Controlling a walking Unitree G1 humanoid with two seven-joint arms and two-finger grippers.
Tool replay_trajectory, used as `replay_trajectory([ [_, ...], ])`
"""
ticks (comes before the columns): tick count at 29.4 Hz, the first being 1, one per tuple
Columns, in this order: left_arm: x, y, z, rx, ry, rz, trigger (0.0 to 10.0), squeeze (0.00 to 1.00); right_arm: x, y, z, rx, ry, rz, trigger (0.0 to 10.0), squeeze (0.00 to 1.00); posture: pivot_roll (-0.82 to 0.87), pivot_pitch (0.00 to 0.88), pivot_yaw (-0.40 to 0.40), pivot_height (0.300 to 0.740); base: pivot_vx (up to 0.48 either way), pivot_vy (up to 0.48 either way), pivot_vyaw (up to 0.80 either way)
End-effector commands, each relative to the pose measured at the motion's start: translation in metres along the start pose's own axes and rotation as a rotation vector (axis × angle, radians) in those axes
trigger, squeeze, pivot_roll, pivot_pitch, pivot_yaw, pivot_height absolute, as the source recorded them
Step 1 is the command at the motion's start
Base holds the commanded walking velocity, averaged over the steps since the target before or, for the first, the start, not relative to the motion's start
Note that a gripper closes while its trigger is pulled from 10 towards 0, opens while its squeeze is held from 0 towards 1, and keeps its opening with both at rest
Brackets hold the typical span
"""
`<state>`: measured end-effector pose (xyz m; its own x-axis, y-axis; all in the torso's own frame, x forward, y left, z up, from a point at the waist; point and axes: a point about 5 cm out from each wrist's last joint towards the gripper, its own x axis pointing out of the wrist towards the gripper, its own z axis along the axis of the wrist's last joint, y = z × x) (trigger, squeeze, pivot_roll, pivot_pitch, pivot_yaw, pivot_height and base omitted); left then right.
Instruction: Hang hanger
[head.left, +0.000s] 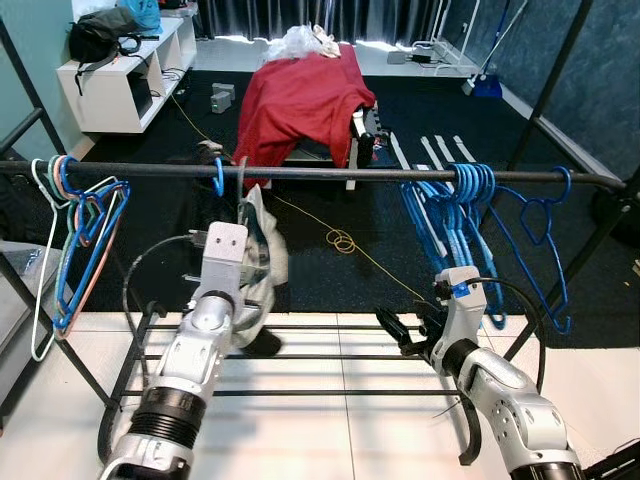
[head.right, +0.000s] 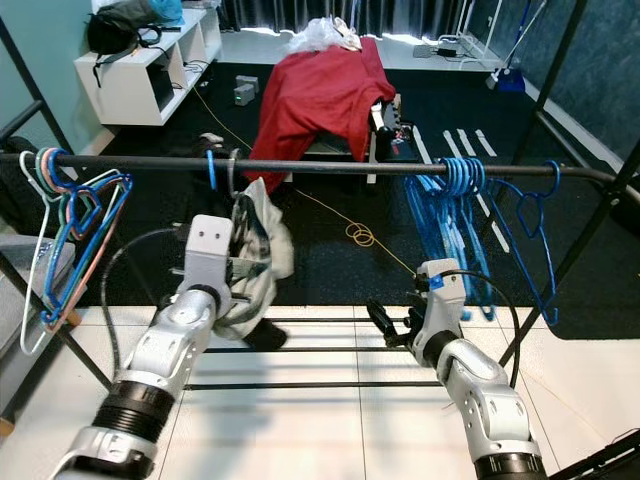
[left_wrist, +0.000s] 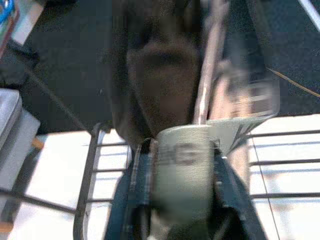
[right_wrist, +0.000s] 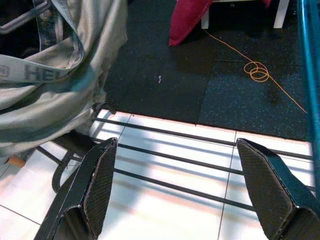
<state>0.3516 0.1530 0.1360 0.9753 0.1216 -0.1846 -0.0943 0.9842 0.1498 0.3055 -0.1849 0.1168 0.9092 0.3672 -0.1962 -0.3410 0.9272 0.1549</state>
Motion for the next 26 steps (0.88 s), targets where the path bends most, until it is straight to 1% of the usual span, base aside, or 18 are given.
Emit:
replay_trajectory([
  [1,-0.003,-0.003,-0.006,0.000,0.027,-0.039,10.0,1.00,-0.001,0.000,-0.003,0.001,0.014,-0.003,10.0,0.00,-0.09,0.077,-0.028,0.740,0.000,0.000,0.00],
  [2,-0.003,-0.003,-0.006,0.000,0.027,-0.039,10.0,1.00,-0.001,0.000,-0.003,0.001,0.014,-0.003,10.0,0.00,-0.09,0.077,-0.028,0.740,0.000,0.000,0.00],
  [4,-0.007,-0.018,-0.002,-0.020,0.012,-0.198,10.0,1.00,-0.001,-0.001,-0.003,-0.001,0.016,-0.004,10.0,0.00,-0.09,0.077,-0.028,0.740,0.000,0.000,0.00],
  [6,-0.019,-0.033,0.006,-0.103,-0.012,-0.424,10.0,1.00,-0.001,-0.001,-0.003,-0.001,0.017,-0.005,10.0,0.00,-0.09,0.077,-0.029,0.740,0.000,0.000,0.00],
  [7,-0.031,-0.039,0.014,-0.108,-0.061,-0.589,10.0,1.00,-0.001,-0.001,-0.004,0.000,0.018,-0.006,10.0,0.00,-0.09,0.078,-0.029,0.740,0.000,0.000,0.00],
  [9,-0.052,-0.044,0.026,-0.096,-0.134,-0.811,10.0,1.00,-0.001,-0.001,-0.004,0.001,0.019,-0.006,10.0,0.00,-0.08,0.076,-0.031,0.740,0.000,0.000,0.00],
  [10,-0.060,-0.044,0.030,-0.091,-0.158,-0.880,10.0,1.00,0.000,-0.002,-0.004,0.001,0.019,-0.005,10.0,0.00,-0.08,0.076,-0.031,0.740,0.000,0.000,0.00],
  [11,-0.060,-0.044,0.030,-0.091,-0.158,-0.880,10.0,1.00,0.000,-0.002,-0.004,0.001,0.019,-0.005,10.0,0.00,-0.08,0.076,-0.031,0.740,0.000,0.000,0.00],
  [12,-0.070,-0.037,0.039,-0.149,-0.184,-0.954,10.0,1.00,0.000,-0.002,-0.004,0.001,0.021,-0.004,10.0,0.00,-0.08,0.076,-0.031,0.740,0.000,0.000,0.00],
  [16,-0.073,-0.030,0.044,-0.144,-0.204,-0.976,10.0,1.00,0.000,-0.001,-0.004,0.002,0.021,-0.003,10.0,0.00,-0.08,0.076,-0.031,0.740,0.000,0.000,0.00],
  [17,-0.076,-0.022,0.047,-0.127,-0.222,-0.994,10.0,0.93,0.000,-0.002,-0.004,0.004,0.021,-0.004,10.0,0.00,-0.08,0.073,-0.028,0.740,0.000,0.000,0.00],
  [18,-0.078,-0.017,0.049,-0.096,-0.234,-1.008,10.0,0.75,0.001,-0.002,-0.004,0.005,0.020,-0.005,10.0,0.00,-0.07,0.073,-0.026,0.740,0.000,0.000,0.00],
  [19,-0.078,-0.017,0.049,-0.096,-0.234,-1.008,10.0,0.75,0.001,-0.002,-0.004,0.005,0.020,-0.005,10.0,0.00,-0.07,0.073,-0.026,0.740,0.000,0.000,0.00],
  [20,-0.081,-0.012,0.049,-0.074,-0.235,-1.031,10.0,0.61,0.001,-0.002,-0.004,0.008,0.020,-0.006,10.0,0.00,-0.07,0.073,-0.027,0.740,0.000,0.000,0.00],
  [23,-0.083,-0.014,0.046,-0.060,-0.226,-1.047,10.0,0.55,0.001,-0.002,-0.004,0.008,0.020,-0.005,10.0,0.00,-0.07,0.073,-0.027,0.740,0.000,0.000,0.00],
  [24,-0.084,-0.017,0.044,-0.061,-0.222,-1.057,10.0,0.35,0.001,-0.002,-0.004,0.007,0.020,-0.006,10.0,0.00,-0.07,0.073,-0.027,0.740,0.000,0.000,0.00],
  [25,-0.084,-0.017,0.044,-0.061,-0.222,-1.057,10.0,0.35,0.001,-0.002,-0.004,0.007,0.020,-0.006,10.0,0.00,-0.07,0.073,-0.027,0.740,0.000,0.000,0.00],
  [26,-0.089,-0.021,0.041,-0.055,-0.204,-1.089,10.0,0.21,0.001,-0.002,-0.004,0.006,0.021,-0.006,10.0,0.00,-0.08,0.073,-0.027,0.740,0.000,0.000,0.00],
])
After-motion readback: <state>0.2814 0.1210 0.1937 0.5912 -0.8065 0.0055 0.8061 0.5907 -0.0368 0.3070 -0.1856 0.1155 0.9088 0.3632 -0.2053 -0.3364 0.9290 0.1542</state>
